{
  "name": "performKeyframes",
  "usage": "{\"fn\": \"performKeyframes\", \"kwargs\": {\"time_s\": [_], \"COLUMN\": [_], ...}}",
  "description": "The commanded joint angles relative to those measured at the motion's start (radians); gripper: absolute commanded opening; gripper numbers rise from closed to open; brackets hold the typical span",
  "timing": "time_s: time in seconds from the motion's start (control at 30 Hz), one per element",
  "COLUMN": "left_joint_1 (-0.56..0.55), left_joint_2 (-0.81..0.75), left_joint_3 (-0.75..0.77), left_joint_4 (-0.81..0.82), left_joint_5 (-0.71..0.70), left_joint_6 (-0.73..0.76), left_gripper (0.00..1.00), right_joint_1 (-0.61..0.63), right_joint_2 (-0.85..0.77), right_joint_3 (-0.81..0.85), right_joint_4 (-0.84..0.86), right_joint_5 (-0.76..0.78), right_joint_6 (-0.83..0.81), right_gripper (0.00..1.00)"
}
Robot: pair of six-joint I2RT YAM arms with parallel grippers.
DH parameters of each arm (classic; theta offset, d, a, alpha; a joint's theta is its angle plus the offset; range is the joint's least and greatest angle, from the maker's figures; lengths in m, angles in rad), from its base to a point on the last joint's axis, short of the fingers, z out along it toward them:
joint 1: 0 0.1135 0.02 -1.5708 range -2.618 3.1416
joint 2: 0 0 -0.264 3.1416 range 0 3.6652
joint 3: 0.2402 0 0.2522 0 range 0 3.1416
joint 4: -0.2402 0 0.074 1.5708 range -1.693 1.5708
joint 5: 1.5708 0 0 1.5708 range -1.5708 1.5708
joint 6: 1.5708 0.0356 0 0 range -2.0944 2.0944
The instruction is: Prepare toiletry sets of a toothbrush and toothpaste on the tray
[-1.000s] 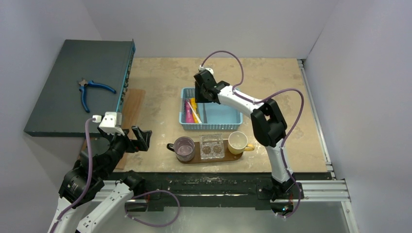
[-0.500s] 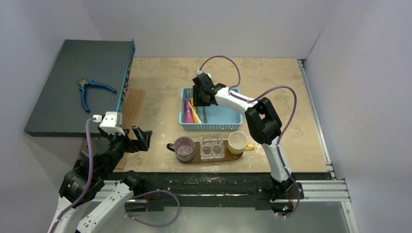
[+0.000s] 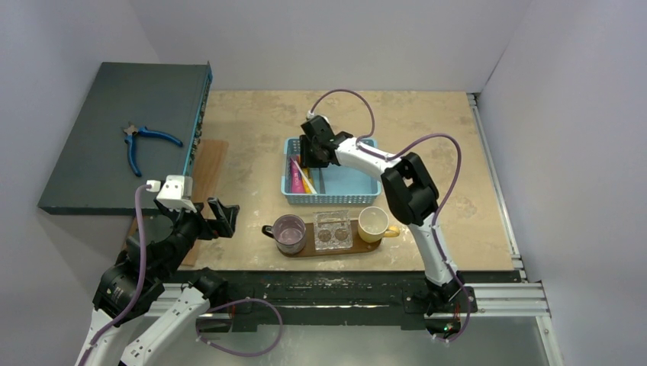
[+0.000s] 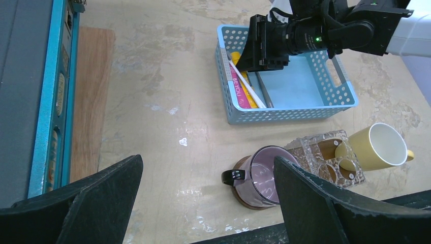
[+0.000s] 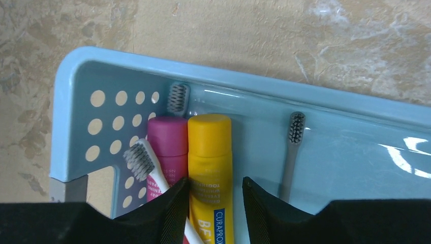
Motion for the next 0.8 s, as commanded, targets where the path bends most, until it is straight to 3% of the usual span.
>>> {"fn": "performKeyframes", "kwargs": {"time_s": [0.0, 0.4, 0.43, 0.47, 0.53, 0.77], "left_joint_1": [0.000, 0.001, 0.003, 0.002, 0.001, 0.001], "left_joint_2": [0.081, 0.076, 0.075, 0.075, 0.075, 0.071], "left_joint_3": [-0.027, -0.027, -0.027, -0.027, -0.026, -0.026], "left_joint_4": [0.090, 0.089, 0.089, 0.089, 0.089, 0.088], "left_joint_5": [0.056, 0.061, 0.061, 0.061, 0.062, 0.062], "left_joint_6": [0.037, 0.036, 0.036, 0.036, 0.037, 0.036], "left_gripper": [1.00, 1.00, 1.00, 1.00, 1.00, 1.00], "right_joint_1": [0.000, 0.005, 0.005, 0.005, 0.005, 0.004], "right_joint_2": [0.025, 0.065, 0.061, 0.057, 0.045, -0.025], "right_joint_3": [0.033, 0.016, 0.013, 0.009, 0.004, -0.005], "right_joint_4": [0.009, -0.040, -0.044, -0.045, -0.044, -0.048], "right_joint_5": [-0.042, -0.006, -0.002, 0.001, 0.008, 0.057], "right_joint_6": [0.005, -0.010, -0.012, -0.013, -0.014, -0.024], "right_gripper": [0.45, 0.43, 0.22, 0.11, 0.00, 0.00]}}
